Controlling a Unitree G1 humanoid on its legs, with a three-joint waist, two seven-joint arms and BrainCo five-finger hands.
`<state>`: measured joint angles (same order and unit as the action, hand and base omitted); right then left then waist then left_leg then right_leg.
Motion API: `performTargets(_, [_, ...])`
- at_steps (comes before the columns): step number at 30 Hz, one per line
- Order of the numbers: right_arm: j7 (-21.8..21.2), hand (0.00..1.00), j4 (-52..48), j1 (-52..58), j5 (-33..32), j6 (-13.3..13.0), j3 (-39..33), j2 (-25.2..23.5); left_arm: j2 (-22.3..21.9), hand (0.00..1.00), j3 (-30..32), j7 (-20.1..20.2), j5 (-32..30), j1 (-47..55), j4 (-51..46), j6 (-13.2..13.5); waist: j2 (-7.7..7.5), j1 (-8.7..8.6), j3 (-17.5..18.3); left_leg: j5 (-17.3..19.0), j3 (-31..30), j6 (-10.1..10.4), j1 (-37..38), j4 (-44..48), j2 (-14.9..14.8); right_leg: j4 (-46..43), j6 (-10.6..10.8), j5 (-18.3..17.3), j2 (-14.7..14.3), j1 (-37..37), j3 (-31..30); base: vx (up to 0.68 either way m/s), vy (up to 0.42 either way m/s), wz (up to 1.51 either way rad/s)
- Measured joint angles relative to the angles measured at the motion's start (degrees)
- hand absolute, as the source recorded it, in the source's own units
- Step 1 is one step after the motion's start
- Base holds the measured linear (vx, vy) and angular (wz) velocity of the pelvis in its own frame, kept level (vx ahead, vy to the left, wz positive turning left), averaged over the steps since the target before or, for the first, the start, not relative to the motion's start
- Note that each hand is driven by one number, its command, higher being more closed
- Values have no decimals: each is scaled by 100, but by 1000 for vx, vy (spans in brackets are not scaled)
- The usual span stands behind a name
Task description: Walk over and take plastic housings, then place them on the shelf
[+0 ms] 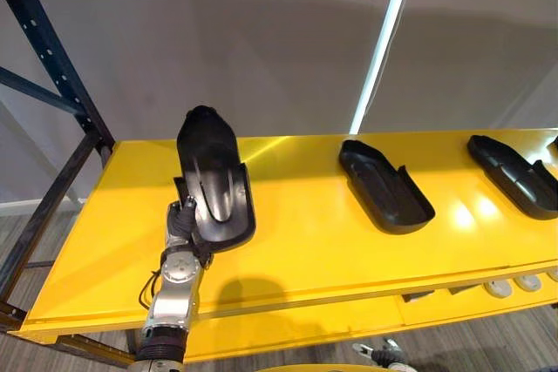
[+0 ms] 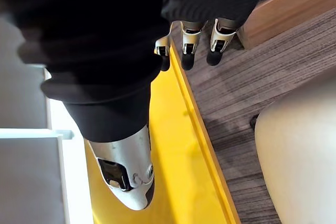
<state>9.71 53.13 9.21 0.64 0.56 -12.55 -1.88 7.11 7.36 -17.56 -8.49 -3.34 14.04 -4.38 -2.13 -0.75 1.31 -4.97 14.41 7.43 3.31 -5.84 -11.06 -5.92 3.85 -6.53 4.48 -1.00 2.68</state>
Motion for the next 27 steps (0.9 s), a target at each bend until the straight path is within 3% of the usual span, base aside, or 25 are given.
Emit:
performTargets(10, [4,0,-2,-27,60,7,-56,-23,-438,0,179,-165,-17,112,-249,93,-15,6,-2,20,-23,26,42,-3,22,197,88,38,18,-196,60,38,4,4])
performTargets(20, [13,0,4,-27,116,5,-55,-17,-479,0,150,-387,-18,112,-395,131,-7,-13,-47,31,-13,41,92,-4,16,213,88,40,15,-295,52,28,0,1])
performTargets(27, [19,0,119,-44,111,-30,-51,-7,-600,0,-52,-665,-494,253,-1468,127,-67,10,-67,49,-15,18,25,-4,10,203,102,33,9,-278,19,-42,0,1])
